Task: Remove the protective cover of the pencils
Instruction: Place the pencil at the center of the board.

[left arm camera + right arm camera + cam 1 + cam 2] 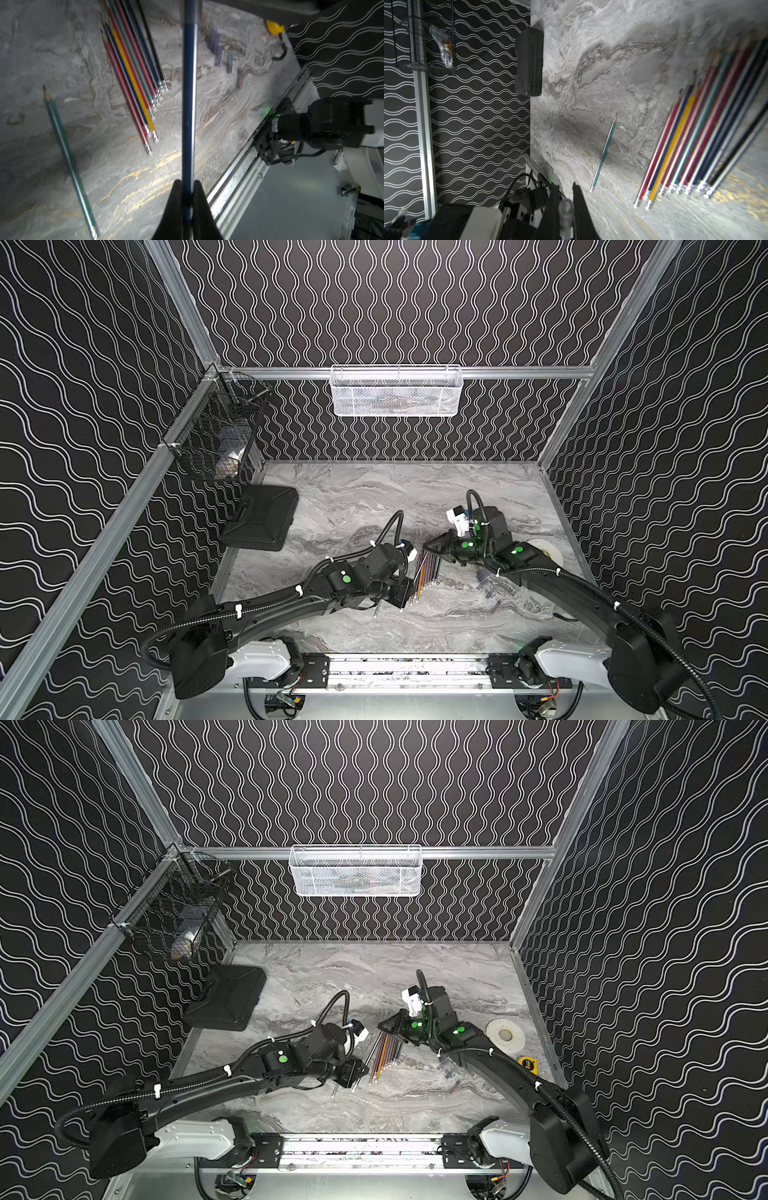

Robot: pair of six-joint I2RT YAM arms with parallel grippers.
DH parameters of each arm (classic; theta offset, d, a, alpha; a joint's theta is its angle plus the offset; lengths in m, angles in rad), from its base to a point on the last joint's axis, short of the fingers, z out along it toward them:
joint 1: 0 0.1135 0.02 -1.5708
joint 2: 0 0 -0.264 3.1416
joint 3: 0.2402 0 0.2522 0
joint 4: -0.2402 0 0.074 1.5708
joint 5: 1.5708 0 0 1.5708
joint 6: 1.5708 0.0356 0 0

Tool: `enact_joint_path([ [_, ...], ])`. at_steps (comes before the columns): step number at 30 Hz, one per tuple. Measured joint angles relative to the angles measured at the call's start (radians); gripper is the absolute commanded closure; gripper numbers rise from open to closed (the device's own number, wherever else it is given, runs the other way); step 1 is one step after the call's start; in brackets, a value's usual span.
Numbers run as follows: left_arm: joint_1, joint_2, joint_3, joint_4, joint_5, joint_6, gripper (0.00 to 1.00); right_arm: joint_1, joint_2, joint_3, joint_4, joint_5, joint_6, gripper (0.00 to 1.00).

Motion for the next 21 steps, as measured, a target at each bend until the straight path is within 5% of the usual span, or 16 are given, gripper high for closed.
enact_joint_path([
  [7, -0.003, -0.029, -0.073, -0.098, 0.02, -0.021, 1.0, -0.271, 0.066, 0.081, -0.097, 0.026, -0.062, 1.0],
  [13, 0.036, 0.078, -0.029, -0.126, -0.013, -0.003, 1.0, -0.337, -0.021, 0.079, -0.266, 0.13, -0.105, 1.0],
  [21, 0.071, 0.259, 0.062, -0.125, -0.066, 0.01, 1.0, -0.4, -0.259, -0.136, -0.475, 0.246, -0.076, 1.0],
])
